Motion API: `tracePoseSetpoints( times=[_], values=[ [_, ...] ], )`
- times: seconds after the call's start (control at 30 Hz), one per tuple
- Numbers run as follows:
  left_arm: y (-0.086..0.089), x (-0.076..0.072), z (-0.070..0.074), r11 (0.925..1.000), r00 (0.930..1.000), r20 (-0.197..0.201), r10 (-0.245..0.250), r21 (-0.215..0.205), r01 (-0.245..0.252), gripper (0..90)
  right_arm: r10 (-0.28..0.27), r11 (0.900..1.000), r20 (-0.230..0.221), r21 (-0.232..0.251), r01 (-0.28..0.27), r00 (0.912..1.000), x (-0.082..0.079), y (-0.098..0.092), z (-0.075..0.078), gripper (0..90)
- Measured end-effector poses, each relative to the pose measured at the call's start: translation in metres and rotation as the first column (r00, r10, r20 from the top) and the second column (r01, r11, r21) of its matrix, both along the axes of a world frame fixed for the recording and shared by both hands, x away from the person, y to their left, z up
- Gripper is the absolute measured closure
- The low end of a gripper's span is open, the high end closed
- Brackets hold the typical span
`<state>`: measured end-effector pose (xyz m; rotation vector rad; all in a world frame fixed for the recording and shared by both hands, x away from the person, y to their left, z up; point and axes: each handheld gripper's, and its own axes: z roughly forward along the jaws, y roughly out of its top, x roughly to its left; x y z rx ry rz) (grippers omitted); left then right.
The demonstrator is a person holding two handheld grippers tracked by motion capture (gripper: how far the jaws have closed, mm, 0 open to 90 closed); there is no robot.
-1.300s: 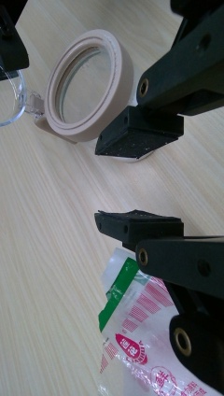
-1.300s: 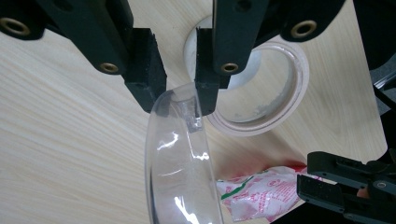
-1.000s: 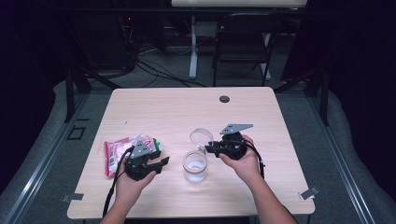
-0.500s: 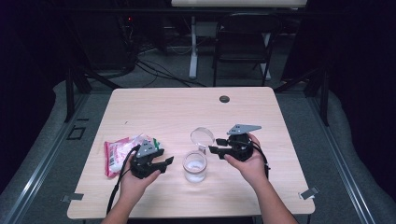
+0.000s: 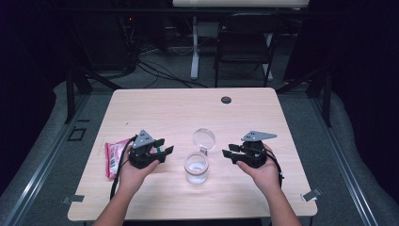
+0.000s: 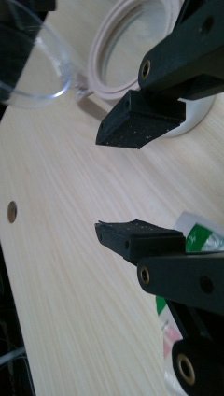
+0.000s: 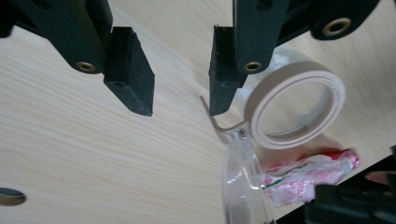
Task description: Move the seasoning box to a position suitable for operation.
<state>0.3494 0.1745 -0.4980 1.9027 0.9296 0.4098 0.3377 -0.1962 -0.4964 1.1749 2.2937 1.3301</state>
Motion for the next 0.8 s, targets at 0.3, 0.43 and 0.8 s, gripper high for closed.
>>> tracePoseSetpoints(
  times=[0.3, 0.43, 0.8],
  values=[
    [0.04, 0.007, 0.015, 0.9961, 0.9963, -0.018, 0.084, -0.028, -0.084, 54.3, -0.052, 0.995, 0.048, -0.082, 0.056, 0.9975, -0.002, -0.006, -0.004, 48.9],
    [0.051, 0.005, 0.015, 0.9912, 0.9912, -0.011, 0.132, 0.008, -0.132, 53.5, -0.065, 0.994, 0.065, -0.088, 0.071, 0.9957, 0.0, -0.009, -0.005, 47.4],
    [0.07, -0.019, -0.014, 0.9887, 0.993, -0.049, 0.107, 0.11, -0.102, 53.4, -0.081, 0.992, 0.035, -0.091, 0.084, 0.9961, 0.008, -0.011, -0.012, 51.1]
  ],
)
